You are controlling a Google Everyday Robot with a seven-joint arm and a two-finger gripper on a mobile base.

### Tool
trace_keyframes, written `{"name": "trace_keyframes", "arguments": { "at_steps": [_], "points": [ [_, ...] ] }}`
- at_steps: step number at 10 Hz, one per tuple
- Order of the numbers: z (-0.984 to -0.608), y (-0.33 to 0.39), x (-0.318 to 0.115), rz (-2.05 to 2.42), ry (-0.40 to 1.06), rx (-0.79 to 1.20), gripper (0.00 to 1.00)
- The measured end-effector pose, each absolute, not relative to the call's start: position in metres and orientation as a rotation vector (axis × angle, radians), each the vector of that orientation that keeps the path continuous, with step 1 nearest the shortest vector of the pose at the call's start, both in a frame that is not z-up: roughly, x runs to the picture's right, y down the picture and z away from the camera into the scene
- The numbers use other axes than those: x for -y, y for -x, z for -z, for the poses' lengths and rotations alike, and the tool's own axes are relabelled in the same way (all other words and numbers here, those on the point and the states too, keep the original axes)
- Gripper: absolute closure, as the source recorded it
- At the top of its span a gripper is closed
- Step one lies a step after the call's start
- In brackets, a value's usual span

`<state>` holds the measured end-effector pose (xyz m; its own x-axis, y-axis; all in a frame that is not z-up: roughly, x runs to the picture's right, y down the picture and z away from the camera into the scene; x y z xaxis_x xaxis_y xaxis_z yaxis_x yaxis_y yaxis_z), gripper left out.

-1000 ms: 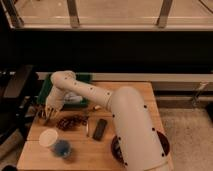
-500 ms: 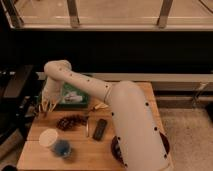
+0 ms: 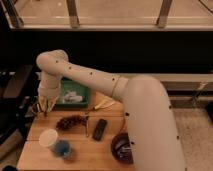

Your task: Stack cups on top of each other

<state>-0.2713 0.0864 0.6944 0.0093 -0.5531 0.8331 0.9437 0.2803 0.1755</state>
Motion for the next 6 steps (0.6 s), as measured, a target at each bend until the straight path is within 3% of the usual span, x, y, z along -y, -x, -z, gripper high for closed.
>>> {"name": "trace_keyframes", "arguments": {
  "at_steps": [6],
  "points": [
    [-0.617, 0.19, -0.109, 1.111, 0.605, 0.861, 1.0]
  ]
}}
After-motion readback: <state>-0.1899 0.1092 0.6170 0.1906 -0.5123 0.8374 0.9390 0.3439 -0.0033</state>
